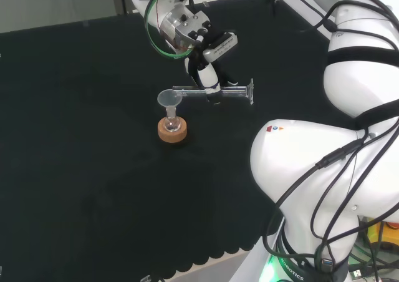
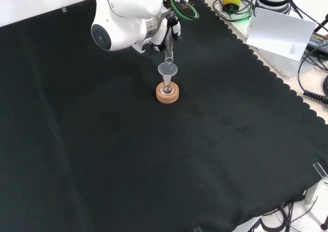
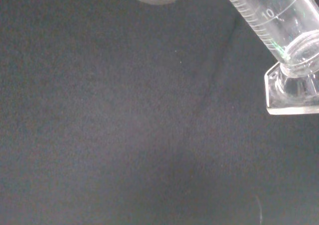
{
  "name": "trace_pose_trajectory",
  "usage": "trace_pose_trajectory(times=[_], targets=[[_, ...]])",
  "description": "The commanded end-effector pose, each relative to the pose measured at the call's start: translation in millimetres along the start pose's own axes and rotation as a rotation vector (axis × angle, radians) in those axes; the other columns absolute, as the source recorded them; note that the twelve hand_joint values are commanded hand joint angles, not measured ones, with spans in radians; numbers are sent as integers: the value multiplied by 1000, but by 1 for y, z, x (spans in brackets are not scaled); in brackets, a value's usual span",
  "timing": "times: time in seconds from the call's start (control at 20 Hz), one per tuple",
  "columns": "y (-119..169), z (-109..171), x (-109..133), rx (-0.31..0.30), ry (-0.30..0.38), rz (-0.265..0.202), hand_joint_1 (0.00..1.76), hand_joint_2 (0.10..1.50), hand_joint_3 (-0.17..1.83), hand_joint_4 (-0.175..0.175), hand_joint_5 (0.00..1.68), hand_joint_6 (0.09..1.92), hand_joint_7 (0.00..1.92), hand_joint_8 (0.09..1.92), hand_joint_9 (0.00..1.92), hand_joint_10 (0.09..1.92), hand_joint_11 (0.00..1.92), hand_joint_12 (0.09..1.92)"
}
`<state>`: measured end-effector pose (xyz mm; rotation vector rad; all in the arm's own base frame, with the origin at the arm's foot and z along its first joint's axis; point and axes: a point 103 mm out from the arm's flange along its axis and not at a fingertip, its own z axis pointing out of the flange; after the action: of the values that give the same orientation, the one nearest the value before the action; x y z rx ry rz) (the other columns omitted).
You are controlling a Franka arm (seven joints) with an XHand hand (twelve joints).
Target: Pour the water from the graduated cylinder into the round-bottom flask.
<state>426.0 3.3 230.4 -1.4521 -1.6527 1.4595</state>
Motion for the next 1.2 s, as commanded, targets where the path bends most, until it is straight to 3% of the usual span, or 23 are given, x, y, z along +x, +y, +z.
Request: trace_pose_trajectory(times=[0.05, 1.2], targets=[[-1, -1, -1, 5, -2, 8, 1257, 1120, -1, -175, 954, 1029, 991, 1020, 1477, 87, 1293, 737], [-2, -2, -1, -17, -2, 6, 1259, 1117, -1, -175, 960, 1019, 998, 1010, 1485, 87, 1303, 729]])
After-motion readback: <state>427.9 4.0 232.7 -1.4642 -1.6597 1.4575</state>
